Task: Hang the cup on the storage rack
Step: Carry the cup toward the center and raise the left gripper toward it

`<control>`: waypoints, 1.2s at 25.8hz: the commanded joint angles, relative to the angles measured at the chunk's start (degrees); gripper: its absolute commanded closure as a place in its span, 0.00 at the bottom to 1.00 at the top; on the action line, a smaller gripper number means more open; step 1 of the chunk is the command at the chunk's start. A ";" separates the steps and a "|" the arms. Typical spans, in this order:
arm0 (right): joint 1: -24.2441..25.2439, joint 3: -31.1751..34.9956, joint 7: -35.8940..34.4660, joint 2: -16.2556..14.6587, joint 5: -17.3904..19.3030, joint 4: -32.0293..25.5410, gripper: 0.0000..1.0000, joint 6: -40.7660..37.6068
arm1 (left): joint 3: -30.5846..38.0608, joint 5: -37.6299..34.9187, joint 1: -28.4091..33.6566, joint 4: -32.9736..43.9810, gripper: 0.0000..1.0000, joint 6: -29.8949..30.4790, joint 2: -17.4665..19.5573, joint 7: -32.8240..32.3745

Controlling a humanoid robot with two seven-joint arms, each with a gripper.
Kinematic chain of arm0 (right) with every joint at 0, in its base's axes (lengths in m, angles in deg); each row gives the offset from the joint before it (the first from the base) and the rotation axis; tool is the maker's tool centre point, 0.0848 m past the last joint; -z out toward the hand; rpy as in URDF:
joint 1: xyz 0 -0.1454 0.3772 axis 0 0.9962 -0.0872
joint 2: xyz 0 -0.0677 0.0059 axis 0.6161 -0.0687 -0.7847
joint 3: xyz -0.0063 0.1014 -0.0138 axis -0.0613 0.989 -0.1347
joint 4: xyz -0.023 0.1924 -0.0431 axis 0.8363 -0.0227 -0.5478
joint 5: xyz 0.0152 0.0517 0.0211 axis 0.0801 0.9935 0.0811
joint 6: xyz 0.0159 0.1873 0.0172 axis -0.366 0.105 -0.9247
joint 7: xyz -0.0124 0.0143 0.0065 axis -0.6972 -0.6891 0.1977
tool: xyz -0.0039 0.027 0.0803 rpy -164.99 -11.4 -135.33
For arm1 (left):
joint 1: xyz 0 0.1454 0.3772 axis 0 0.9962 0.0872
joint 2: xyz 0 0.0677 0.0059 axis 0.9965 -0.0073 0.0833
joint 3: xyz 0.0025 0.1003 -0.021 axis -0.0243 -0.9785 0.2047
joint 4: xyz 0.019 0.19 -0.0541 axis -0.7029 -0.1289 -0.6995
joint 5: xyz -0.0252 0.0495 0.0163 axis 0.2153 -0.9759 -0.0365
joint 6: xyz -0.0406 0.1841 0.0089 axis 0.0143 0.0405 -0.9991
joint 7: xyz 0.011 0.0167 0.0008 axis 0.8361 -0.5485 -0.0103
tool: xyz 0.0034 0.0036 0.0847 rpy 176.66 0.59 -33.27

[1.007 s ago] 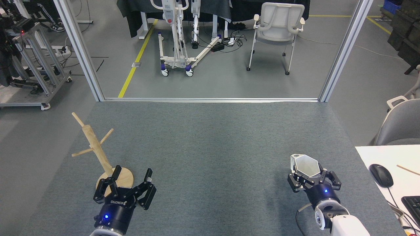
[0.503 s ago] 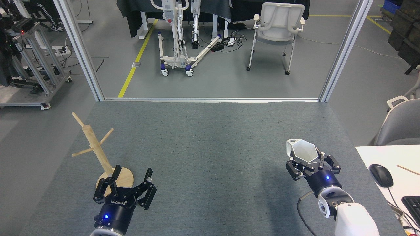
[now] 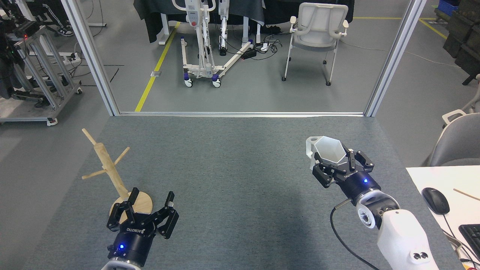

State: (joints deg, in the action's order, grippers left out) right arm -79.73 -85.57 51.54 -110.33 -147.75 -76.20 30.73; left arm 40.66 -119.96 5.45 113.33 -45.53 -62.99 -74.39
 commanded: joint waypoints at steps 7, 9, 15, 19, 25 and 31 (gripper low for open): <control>-3.62 -1.18 0.72 10.12 -3.07 -0.59 0.80 -7.25 | -0.53 0.05 0.14 -0.24 0.01 7.30 -0.21 -1.00; -4.14 -1.18 0.72 11.35 -3.16 -0.68 0.80 -9.27 | -0.88 -0.03 0.31 0.11 0.01 7.74 -0.56 -1.79; -7.75 -1.01 4.85 13.02 -3.07 -0.68 0.79 -17.44 | -3.51 -0.12 -0.39 -0.16 0.01 7.74 -1.87 -3.20; -10.65 -0.04 13.64 16.09 -2.28 -1.82 0.80 -21.57 | -3.51 -0.12 -1.27 -0.51 0.01 7.04 -3.11 -6.27; -12.58 0.14 16.54 18.91 -2.28 -3.40 0.82 -15.51 | -3.51 -0.21 -5.13 -2.44 0.02 6.60 -4.07 -11.55; -14.34 -2.94 16.28 18.29 -1.40 -4.10 0.84 -3.47 | -3.51 -0.03 -7.77 -3.93 0.02 6.25 -4.16 -11.63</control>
State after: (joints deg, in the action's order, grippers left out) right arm -93.52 -86.70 67.99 -91.83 -149.59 -79.94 20.80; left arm 37.13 -120.13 -1.10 110.24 -38.97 -67.11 -85.86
